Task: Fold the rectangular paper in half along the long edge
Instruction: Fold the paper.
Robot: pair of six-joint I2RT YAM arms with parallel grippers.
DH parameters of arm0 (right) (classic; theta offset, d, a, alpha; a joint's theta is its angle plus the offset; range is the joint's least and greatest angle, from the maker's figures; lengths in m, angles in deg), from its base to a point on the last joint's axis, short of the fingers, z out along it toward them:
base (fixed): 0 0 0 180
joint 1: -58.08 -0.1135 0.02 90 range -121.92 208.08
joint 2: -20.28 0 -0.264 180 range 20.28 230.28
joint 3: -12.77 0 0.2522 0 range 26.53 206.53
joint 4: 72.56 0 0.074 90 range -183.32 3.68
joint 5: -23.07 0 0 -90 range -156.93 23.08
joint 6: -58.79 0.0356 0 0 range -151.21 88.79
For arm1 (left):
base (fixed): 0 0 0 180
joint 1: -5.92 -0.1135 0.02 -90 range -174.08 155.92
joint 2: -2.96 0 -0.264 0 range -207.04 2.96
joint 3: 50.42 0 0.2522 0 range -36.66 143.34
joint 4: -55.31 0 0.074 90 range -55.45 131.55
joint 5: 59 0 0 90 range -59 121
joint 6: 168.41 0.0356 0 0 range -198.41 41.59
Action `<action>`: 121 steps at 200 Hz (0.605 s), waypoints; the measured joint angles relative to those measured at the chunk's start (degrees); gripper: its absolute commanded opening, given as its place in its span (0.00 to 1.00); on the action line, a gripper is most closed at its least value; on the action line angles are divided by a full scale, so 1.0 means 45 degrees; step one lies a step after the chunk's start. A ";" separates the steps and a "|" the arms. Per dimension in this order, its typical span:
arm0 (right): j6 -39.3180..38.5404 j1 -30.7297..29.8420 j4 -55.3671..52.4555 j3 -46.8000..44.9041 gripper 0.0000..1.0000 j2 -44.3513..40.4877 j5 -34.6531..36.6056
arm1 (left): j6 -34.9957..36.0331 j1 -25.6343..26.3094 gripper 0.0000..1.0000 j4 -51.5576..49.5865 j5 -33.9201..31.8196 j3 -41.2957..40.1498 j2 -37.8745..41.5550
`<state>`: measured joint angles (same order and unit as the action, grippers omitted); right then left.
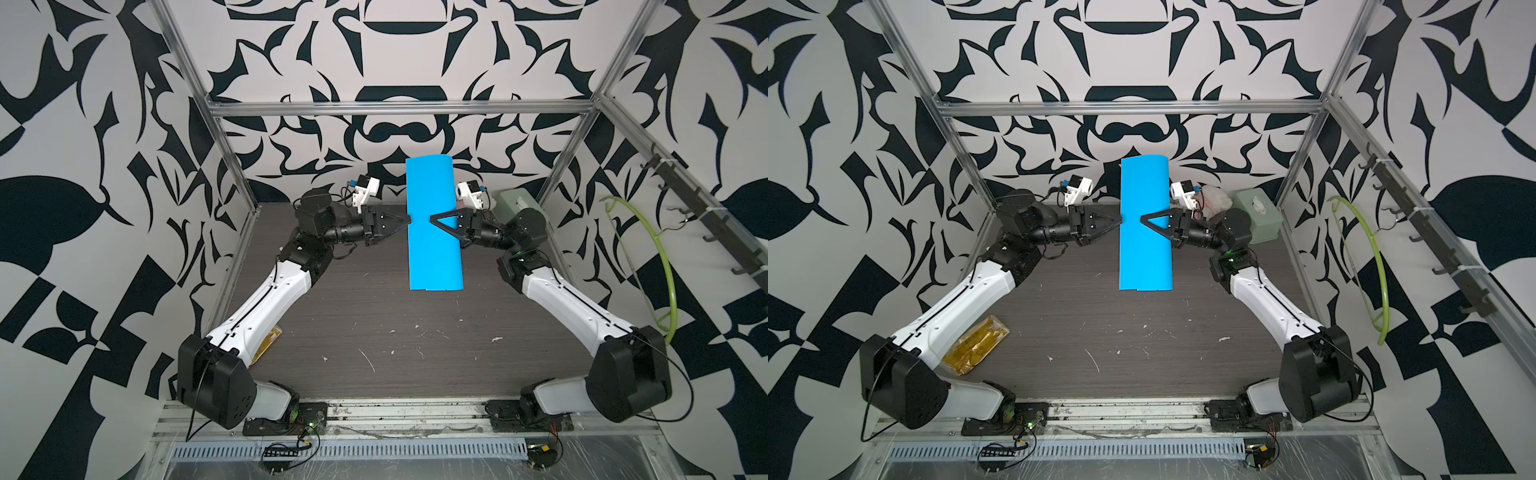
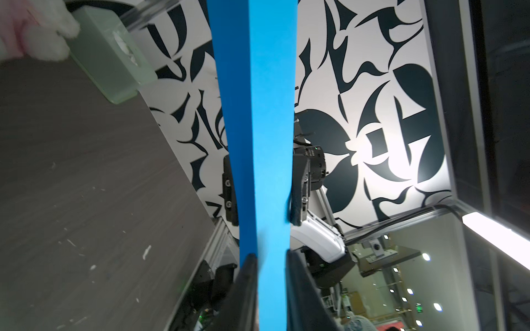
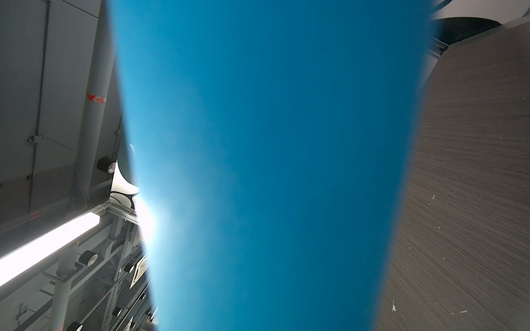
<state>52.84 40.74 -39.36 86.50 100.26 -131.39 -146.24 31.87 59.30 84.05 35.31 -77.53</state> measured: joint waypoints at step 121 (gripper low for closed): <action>-0.0049 0.0005 -0.0107 0.0000 0.57 0.0253 0.0044 | 0.0112 0.0121 0.00 -0.0102 0.0010 0.0005 -0.0442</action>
<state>52.62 40.76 -39.84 86.50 101.40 -131.20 -145.74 32.42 58.84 84.10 35.33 -79.52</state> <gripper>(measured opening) 0.549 0.049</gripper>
